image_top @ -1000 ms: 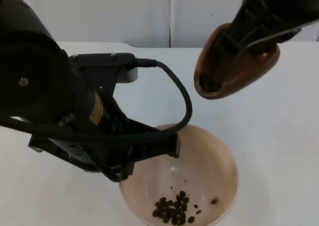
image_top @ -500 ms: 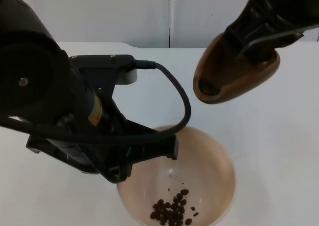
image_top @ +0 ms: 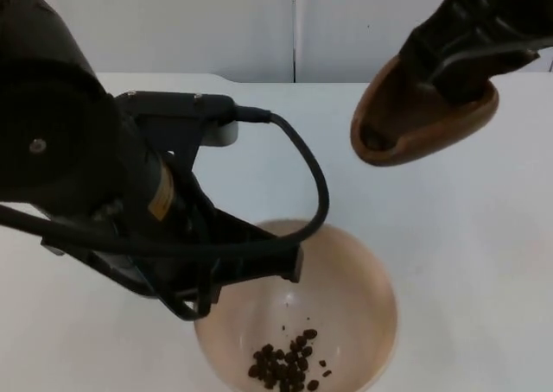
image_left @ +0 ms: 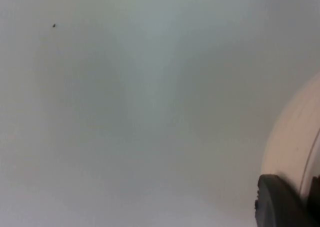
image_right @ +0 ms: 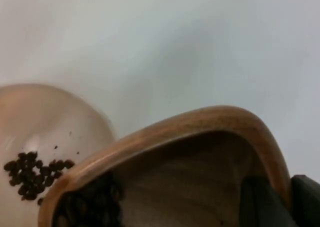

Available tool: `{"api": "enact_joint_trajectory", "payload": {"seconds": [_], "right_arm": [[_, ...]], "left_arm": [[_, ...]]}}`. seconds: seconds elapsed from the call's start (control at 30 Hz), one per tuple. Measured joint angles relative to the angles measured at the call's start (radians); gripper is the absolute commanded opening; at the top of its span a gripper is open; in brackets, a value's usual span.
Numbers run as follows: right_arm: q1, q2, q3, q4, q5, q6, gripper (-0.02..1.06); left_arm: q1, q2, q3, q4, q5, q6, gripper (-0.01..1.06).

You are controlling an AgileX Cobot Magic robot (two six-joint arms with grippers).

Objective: Pick up the bowl with the left hand and pour the coffee beans from the cup into the bowl with the right hand.

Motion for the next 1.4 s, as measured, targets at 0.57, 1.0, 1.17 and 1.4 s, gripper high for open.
{"api": "enact_joint_trajectory", "payload": {"seconds": [0.57, 1.0, 1.17, 1.4], "right_arm": [[-0.251, -0.002, 0.288, 0.035, -0.334, 0.086, 0.0], [-0.284, 0.19, 0.299, 0.032, -0.487, 0.153, 0.0], [-0.284, 0.293, 0.299, 0.03, -0.551, 0.17, 0.0], [-0.284, 0.395, 0.299, 0.016, -0.612, 0.195, 0.0]], "left_arm": [[0.092, 0.046, 0.0, -0.085, -0.032, 0.163, 0.0], [0.092, 0.094, 0.0, -0.113, -0.043, 0.233, 0.0], [0.092, 0.097, 0.0, -0.098, -0.048, 0.235, 0.0], [0.092, 0.102, 0.0, -0.092, -0.048, 0.235, 0.0]]}}
